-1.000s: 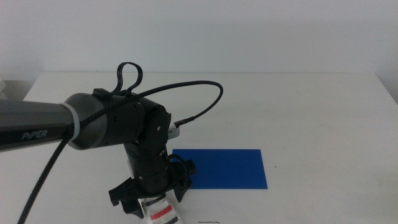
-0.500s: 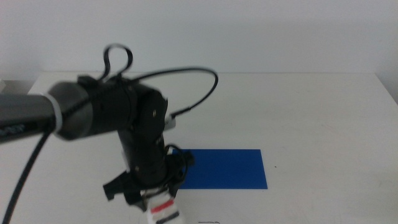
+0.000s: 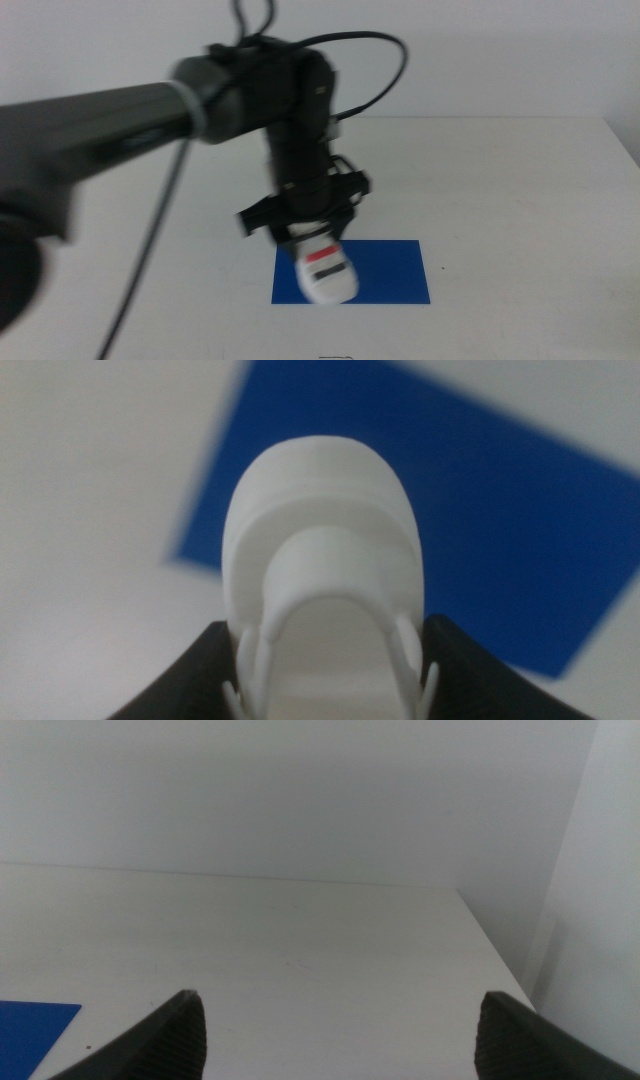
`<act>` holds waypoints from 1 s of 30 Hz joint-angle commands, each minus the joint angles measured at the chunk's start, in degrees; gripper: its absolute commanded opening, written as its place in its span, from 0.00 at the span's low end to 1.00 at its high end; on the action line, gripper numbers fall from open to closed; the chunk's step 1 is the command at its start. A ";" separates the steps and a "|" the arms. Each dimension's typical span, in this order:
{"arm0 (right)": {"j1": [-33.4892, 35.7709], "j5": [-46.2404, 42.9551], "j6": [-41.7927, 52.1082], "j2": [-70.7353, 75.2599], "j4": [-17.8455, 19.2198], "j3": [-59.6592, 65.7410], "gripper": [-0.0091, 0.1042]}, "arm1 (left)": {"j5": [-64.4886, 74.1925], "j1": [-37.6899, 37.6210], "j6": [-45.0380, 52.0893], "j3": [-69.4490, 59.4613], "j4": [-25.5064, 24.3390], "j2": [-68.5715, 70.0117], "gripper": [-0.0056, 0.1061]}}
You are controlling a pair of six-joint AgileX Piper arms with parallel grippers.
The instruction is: Use one arm to grab the shoe from the table and place it on the mat.
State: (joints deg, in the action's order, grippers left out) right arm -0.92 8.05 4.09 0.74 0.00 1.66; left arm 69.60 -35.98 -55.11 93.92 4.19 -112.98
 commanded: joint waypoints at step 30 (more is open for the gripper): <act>0.09 -4.33 0.30 1.11 0.51 -1.06 0.91 | 6.04 -2.28 99.85 22.47 3.49 -11.85 0.04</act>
State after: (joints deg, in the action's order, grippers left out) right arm -0.92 8.05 4.09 0.74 0.00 1.66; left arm 70.21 -37.97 31.50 114.68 6.50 -128.78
